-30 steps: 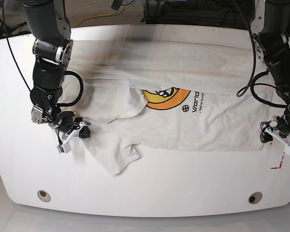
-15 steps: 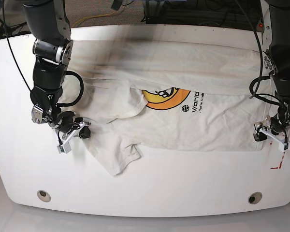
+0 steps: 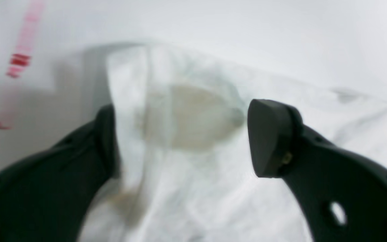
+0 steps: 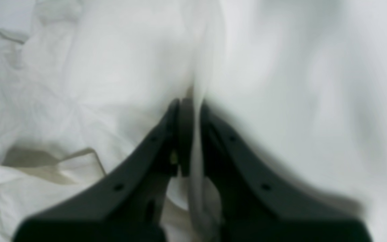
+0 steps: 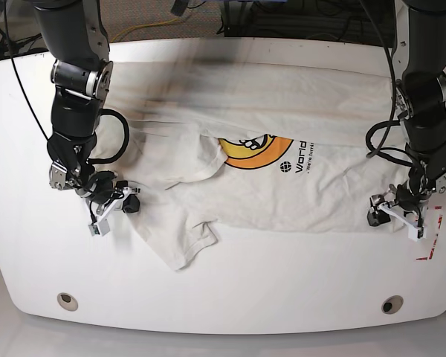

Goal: Fold the T-shirt properly
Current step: 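Move both grippers to the shirt's side edges and pinch them, then lift the side edges and fold them over onto the folded hem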

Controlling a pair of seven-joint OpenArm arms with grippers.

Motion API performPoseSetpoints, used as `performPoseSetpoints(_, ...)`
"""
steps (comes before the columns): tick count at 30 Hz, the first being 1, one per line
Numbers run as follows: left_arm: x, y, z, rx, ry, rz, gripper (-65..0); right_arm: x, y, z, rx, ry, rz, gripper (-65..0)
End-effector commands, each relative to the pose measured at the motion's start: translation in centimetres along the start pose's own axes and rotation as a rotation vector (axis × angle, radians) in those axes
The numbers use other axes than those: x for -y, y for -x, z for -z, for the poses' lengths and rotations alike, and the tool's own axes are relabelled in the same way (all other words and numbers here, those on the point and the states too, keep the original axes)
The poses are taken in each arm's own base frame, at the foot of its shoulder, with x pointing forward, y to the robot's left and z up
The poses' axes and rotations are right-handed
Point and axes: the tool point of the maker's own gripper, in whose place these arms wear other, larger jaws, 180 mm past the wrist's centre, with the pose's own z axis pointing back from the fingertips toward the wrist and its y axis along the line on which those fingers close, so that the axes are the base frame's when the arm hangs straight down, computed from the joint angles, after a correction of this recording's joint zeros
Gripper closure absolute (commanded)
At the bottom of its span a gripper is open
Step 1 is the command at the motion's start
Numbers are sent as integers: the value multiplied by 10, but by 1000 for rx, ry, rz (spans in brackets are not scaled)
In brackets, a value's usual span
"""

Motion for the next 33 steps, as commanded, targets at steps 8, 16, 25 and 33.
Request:
performPoseSetpoints(8, -3, -14, -3, 11, -13, 10, 0, 4, -25, -7, 47, 8, -25, 0)
performPoseSetpoints(16, 6, -33, -12, 39, 24, 68, 0, 10, -65, -18, 97, 27, -59, 0)
performPoseSetpoints(25, 30, -76, -55, 127, 56, 220, 0, 13, -121, -62, 111, 124, -237, 0)
performPoseSetpoints(33, 47, -81, -83, 143, 56, 327, 0, 6, -127, -97, 88, 215, -367, 0)
